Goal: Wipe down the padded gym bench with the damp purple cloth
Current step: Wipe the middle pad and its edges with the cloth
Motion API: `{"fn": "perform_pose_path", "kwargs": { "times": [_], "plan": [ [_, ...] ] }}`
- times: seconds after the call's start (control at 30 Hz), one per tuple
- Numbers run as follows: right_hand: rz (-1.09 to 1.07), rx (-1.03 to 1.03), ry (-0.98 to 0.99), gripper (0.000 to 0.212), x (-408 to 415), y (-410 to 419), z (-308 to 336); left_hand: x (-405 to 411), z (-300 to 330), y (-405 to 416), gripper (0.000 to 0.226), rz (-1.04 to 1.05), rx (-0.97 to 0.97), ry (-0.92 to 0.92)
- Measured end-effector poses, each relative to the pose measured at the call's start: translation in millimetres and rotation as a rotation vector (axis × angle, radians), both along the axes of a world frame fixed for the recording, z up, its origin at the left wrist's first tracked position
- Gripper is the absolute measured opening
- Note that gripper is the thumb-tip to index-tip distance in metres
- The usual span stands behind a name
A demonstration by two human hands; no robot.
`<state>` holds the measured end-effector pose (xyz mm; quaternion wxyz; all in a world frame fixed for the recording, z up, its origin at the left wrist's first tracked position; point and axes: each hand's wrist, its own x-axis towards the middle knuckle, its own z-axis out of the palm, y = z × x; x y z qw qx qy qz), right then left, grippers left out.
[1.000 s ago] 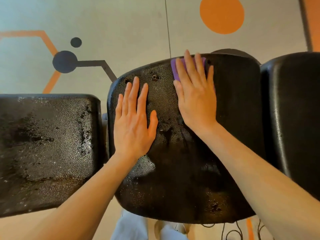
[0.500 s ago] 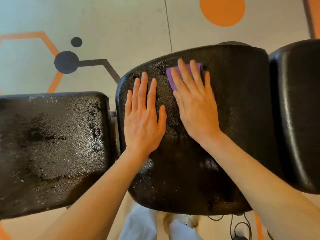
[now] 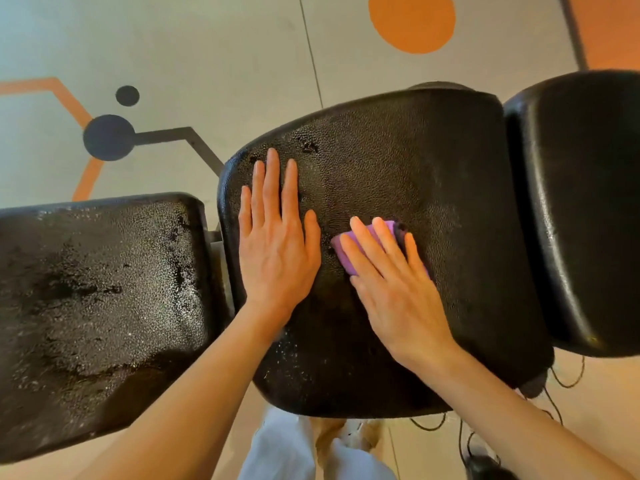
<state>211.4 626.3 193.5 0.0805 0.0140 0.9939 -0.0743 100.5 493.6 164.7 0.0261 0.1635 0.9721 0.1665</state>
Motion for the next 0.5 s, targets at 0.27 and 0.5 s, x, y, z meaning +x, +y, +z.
{"fn": "perform_pose_path", "kwargs": {
  "times": [0.27,0.5],
  "plan": [
    [-0.157,0.022,0.116,0.051,-55,7,-7,1,0,-1,0.061,-0.014,0.034,0.015],
    [-0.055,0.007,0.053,0.051,-14,17,-5,19,11,-10,0.060,-0.113,0.081,-0.044]
  ]
}}
